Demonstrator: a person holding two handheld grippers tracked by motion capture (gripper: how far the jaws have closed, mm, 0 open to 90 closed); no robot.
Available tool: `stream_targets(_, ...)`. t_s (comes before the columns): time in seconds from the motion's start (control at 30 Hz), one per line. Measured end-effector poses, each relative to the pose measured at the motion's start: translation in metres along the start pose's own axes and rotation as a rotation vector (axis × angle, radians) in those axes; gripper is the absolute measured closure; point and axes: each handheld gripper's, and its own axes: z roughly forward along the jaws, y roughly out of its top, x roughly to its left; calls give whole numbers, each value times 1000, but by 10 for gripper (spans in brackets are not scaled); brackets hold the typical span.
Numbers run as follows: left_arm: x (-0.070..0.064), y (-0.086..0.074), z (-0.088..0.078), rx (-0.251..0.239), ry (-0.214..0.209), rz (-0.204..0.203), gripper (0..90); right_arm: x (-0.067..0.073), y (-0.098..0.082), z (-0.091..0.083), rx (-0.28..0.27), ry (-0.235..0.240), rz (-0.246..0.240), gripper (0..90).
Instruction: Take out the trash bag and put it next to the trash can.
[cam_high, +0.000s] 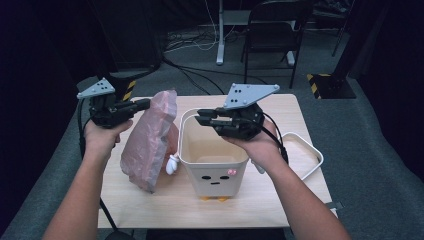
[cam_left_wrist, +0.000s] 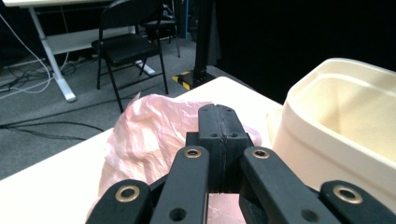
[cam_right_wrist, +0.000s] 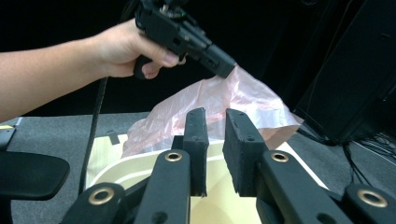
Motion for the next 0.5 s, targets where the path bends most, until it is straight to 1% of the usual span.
stream_targets(0.1,4,-11,4,-10,-6,-20,900,-1,-2,-4,-6,-7,8,783)
stream_targets(0.17,6,-16,4,-15,0,-29,900,-3,-4,-7,-5,-14,12,780)
stream_targets(0.3,6,-25,5,10,45,-12,900,-5,-9,-11,-8,-19,15,763)
stream_targets(0.37,7,-31,5,16,54,-11,900,-7,-15,-15,-5,-31,26,758)
stream_targets(0.47,7,-39,6,23,63,-16,900,-8,-19,-18,-5,-38,34,758)
stream_targets(0.5,8,-42,7,27,62,-17,900,-9,-22,-21,-7,-44,39,756)
